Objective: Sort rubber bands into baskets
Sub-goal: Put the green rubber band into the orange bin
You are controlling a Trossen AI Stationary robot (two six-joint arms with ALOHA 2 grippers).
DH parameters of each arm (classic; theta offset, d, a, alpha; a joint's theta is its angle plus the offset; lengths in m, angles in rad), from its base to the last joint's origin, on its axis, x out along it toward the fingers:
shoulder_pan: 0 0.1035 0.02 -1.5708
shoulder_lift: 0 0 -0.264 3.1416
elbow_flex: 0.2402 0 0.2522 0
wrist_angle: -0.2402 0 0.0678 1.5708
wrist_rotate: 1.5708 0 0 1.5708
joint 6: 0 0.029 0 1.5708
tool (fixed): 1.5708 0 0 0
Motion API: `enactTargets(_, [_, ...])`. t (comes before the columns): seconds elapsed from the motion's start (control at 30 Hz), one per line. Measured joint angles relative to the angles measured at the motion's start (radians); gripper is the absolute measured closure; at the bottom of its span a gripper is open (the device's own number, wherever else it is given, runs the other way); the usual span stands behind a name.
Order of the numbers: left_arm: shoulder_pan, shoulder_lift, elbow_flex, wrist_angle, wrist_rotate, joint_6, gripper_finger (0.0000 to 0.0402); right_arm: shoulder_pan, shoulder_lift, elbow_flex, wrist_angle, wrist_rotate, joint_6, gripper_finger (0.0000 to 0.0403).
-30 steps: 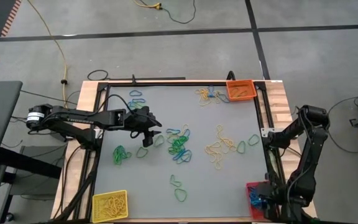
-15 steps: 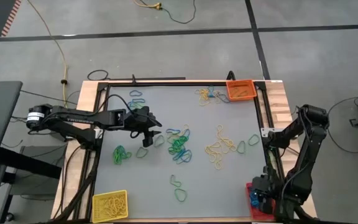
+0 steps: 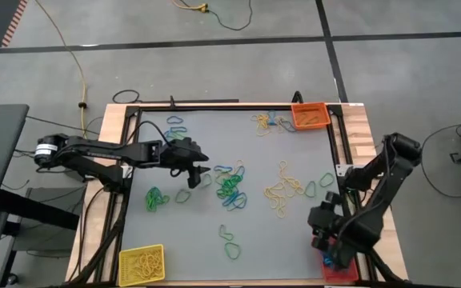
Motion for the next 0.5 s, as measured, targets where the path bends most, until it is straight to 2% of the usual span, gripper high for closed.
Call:
enactTargets(0.2, [-0.014,0.031,0.000,0.099,0.173,-0.033,0.0223,-0.129,0.000,-0.060,0.004,0.049,-0.068,0.0168])
enactTargets(0.3, [-0.047,0.074,0.002,0.169,0.182,-0.039,0.0223,-0.193,0.000,-0.120,0.016,0.069,-0.054,0.0168])
enactTargets(0.5, [-0.102,0.203,0.001,0.255,0.179,-0.030,0.0223,-0.293,0.000,-0.249,0.026,0.077,0.136,0.0176])
